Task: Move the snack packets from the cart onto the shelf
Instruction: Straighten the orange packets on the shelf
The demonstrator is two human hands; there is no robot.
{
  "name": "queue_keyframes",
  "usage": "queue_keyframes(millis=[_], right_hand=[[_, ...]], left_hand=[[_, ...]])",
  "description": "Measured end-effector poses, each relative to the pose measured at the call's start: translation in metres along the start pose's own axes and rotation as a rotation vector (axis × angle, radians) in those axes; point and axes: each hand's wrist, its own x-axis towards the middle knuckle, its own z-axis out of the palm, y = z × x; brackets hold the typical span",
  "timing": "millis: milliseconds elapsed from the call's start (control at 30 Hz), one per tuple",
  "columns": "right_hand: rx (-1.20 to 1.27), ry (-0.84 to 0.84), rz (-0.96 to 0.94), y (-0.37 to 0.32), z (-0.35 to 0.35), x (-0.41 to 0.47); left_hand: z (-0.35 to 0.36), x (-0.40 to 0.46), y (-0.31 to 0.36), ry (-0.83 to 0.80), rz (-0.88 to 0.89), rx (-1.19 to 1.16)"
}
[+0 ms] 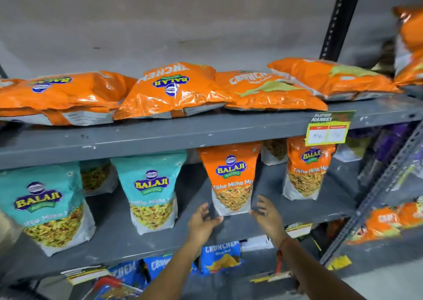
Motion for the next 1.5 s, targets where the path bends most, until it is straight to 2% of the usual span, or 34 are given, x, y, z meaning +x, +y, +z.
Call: queue_keyframes(millis=[67,133,367,633,800,1033,1233,1333,1500], right_hand=[[-0.008,-0.031,0.017,0.008,-0.003,0.025],[-0.036,-0.131,0.009,0.016,-0.004,0.061],[-0.109,-0.328,-0.069,0.019,0.004,0.078],[-0.056,-0.299,-0.086,0.018,0.003,0.072],[0.007,-0.205,-0.061,0.016,-0.023,0.037],[0.084,-0.043,-0.061,0.018,-0.094,-0.008],[0.12,0.156,-0.039,0.03,-0.162,0.017],[0.127,0.155,-0.014,0.042,-0.188,0.05],[0.074,0.037,0.058,0.066,-0.215,0.11]], left_hand=[[0.01,0.014,-0.004,0.011,-0.022,0.013],[0.024,0.036,-0.01,0.041,-0.023,0.031],[0.025,0.048,-0.013,0.071,0.068,-0.04],[0.024,0.039,-0.01,0.097,0.05,-0.035],[0.034,0.009,-0.004,0.302,0.107,0.111],[0.094,-0.025,0.022,0.113,0.182,0.177],[0.174,-0.015,0.03,-0.081,0.17,0.113],[0.212,0.005,0.021,-0.119,0.098,0.134],[0.26,0.043,0.014,-0.142,0.044,0.051]])
